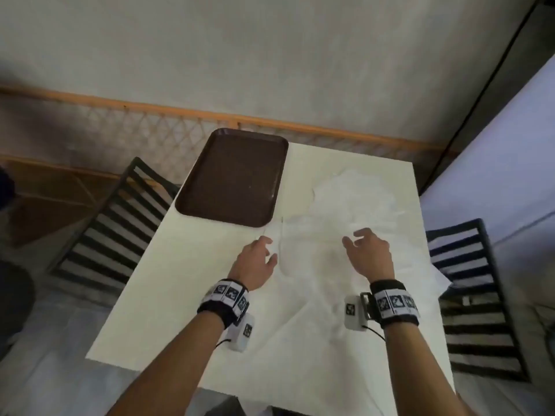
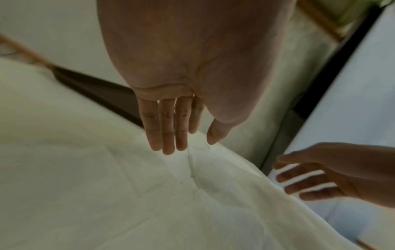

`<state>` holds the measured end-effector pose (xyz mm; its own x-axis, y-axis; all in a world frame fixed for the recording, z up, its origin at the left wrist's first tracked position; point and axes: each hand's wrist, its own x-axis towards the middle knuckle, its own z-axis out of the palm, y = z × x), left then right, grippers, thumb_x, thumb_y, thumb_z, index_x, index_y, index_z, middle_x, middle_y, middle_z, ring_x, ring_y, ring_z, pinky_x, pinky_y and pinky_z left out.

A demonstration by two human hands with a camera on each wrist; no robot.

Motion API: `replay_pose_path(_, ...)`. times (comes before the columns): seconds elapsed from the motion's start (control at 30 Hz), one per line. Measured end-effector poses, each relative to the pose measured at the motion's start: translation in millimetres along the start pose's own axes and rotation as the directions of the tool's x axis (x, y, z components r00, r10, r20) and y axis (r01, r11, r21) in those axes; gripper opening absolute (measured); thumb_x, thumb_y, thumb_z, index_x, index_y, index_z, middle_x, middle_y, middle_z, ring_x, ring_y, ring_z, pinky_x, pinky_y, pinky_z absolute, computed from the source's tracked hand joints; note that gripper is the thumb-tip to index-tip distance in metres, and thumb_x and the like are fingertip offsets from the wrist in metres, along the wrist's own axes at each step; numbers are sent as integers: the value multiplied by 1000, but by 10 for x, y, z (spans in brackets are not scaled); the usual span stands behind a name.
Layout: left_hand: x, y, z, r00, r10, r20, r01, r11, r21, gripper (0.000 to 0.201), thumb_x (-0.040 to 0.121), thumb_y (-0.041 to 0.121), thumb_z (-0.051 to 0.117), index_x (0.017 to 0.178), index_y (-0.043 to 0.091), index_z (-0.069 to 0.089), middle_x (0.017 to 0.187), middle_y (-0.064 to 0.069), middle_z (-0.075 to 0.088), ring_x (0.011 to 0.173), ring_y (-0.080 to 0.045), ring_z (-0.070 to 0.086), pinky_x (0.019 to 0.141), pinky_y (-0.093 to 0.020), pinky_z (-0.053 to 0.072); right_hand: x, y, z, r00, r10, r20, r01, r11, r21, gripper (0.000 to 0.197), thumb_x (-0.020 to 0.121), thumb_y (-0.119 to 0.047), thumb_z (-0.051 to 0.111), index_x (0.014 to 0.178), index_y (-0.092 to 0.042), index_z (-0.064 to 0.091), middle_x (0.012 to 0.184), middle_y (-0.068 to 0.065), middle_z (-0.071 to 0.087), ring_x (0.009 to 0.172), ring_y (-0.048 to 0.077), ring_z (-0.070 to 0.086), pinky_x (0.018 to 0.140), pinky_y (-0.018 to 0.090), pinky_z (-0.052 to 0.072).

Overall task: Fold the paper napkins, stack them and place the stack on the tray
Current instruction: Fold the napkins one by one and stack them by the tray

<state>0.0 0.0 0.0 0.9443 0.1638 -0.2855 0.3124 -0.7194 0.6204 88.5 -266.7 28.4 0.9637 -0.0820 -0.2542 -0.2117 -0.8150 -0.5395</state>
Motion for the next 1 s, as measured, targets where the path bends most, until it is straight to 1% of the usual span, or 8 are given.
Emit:
replay_pose_path(0.2,647,241,266,983,-178,35,181,974,-134,56,104,43,59,150,15,42,129,-13,68,133,-32,55,113,-47,45,345,79,98,975,165,149,-161,986,-38,64,102,-59,62,145,-12,58,142,19,62,131,42,61,105,45,49)
replay_pose_path(0.27,722,302,320,988,-156,19,157,968,-197,61,101,40,65,153,21,38,117,-11,70,120,-30,61,107,-43,49,408,154,178,987,97,129,-102,994,28,59,102,-50,67,146,-13,53,128,17,70,126,40,63,101,43,49)
replay_pose_path(0.4,712,374,246,997,-79,-19,68,935,-347,55,92,18,81,138,36,57,88,-10,71,83,-18,67,83,-26,52,348,220,117,999,-21,32,11,959,283,43,101,-20,71,141,-25,55,77,3,71,84,29,69,77,35,49)
replay_pose_path(0.5,618,349,86,998,-12,-57,-13,905,-426,44,88,13,86,119,41,73,75,-4,63,73,-11,63,84,-21,55,243,261,-24,999,-37,16,24,865,501,45,101,-18,73,133,-46,58,85,6,76,78,24,72,72,36,57)
replay_pose_path(0.67,425,298,-107,996,46,-76,-79,851,-520,24,87,24,88,109,33,84,83,11,73,82,-8,67,95,-27,57,118,194,-109,986,-132,97,26,711,702,20,103,-21,75,121,-31,75,90,7,76,78,19,65,66,23,53)
replay_pose_path(0.8,322,263,-140,999,44,-2,-41,926,-376,42,71,40,97,110,46,81,100,10,79,94,-15,68,92,-28,57,66,58,-103,956,-242,167,147,885,442,36,84,-19,92,114,-33,79,92,-18,72,82,-7,62,73,10,48)
replay_pose_path(0.9,187,190,-204,996,49,-76,-72,940,-334,30,80,30,93,108,35,85,102,16,78,91,2,64,83,-14,49,43,-103,-103,935,-320,150,295,940,170,29,84,-17,90,107,-32,79,91,-15,64,79,0,60,70,6,42)
replay_pose_path(1.0,-3,2,-319,989,4,-146,-45,960,-277,18,85,35,88,101,28,84,104,11,71,89,2,63,78,-12,44,-54,-334,-93,899,-395,192,398,917,23,21,87,-27,90,106,-27,80,100,-11,51,89,7,45,92,17,43)
